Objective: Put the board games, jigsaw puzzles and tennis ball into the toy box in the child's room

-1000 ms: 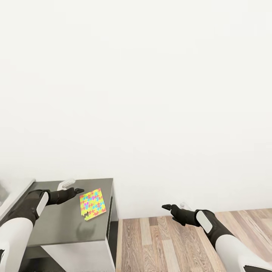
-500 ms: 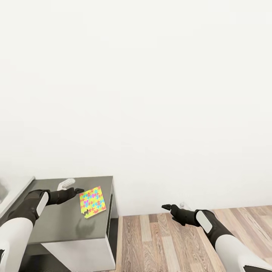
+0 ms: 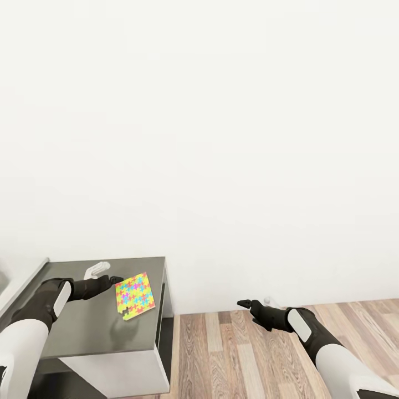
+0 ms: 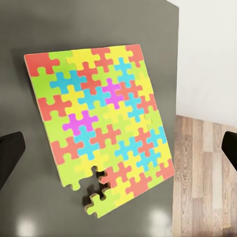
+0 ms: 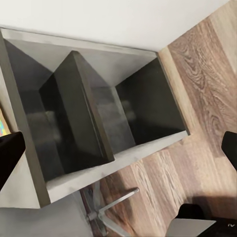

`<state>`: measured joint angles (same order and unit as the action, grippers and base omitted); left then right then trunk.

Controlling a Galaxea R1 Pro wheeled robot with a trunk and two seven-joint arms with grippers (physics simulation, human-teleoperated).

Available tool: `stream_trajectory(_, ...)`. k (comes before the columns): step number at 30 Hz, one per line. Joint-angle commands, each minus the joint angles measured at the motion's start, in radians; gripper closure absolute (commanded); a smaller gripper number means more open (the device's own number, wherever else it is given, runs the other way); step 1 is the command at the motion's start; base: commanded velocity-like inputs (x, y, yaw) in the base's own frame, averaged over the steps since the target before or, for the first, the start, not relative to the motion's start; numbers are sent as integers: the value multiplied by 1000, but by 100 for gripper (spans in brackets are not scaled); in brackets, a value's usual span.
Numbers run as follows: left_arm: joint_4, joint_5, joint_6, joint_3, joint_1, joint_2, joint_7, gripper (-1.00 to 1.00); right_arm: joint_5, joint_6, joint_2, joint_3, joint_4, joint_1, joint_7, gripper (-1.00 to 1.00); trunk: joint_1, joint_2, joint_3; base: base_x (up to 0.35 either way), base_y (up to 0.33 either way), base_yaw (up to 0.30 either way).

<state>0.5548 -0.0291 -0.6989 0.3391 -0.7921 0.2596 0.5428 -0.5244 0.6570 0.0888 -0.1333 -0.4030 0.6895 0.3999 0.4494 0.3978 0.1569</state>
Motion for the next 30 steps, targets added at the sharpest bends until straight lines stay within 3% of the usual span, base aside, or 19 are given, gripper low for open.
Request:
stream_trajectory(1, 0, -3, -8, 4, -1, 0, 2, -100, 1, 7, 0, -6, 0, 1, 2, -100, 1, 2, 3, 13, 0, 0)
stream_trajectory(30, 0, -3, -8, 3, -1, -2, 2, -100, 1, -39, -1, -6, 0, -4, 2, -100, 1, 2, 5, 2, 0, 0)
